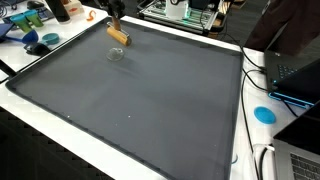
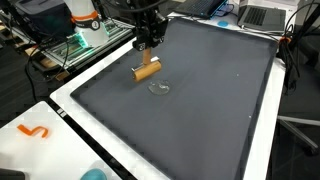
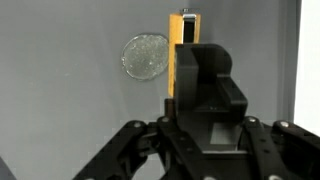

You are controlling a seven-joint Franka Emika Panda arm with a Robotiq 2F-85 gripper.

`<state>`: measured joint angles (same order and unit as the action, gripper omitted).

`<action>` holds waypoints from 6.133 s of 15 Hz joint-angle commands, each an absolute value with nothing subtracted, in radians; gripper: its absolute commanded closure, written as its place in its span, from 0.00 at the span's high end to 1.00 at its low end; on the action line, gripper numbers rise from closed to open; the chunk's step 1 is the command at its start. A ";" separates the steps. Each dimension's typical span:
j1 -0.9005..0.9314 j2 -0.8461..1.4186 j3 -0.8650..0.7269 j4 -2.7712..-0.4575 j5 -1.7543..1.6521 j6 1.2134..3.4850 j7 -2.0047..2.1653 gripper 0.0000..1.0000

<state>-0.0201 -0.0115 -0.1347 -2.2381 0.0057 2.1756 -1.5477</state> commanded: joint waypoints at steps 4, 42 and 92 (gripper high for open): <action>-0.074 0.082 -0.116 -2.163 0.067 2.174 -1.664 0.24; -0.157 0.313 -0.063 -2.046 0.183 2.324 -1.758 0.24; -0.205 0.371 -0.011 -1.940 0.196 2.548 -1.580 0.24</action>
<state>-0.1782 0.3692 -0.0417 -1.9225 0.1878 2.5257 -1.5903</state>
